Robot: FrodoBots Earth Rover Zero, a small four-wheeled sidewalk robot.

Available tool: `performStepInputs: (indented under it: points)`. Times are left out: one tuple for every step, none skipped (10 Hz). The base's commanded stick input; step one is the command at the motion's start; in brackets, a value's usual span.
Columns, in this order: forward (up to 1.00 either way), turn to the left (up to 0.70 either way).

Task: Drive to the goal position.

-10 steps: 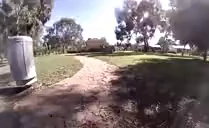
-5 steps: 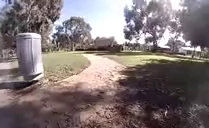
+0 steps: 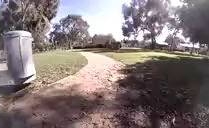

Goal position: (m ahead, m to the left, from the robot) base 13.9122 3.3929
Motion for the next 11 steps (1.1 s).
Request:
performStepInputs:
  points:
    - [0.7, 0.0]
    - [0.7, 0.0]
    - [0.7, 0.0]
    - [0.7, 0.0]
    - [0.7, 0.0]
    - [0.7, 0.0]
    - [0.7, 0.0]
    - [0.7, 0.0]
    - [0.7, 0.0]
    - [0.7, 0.0]
    - [0.7, 0.0]
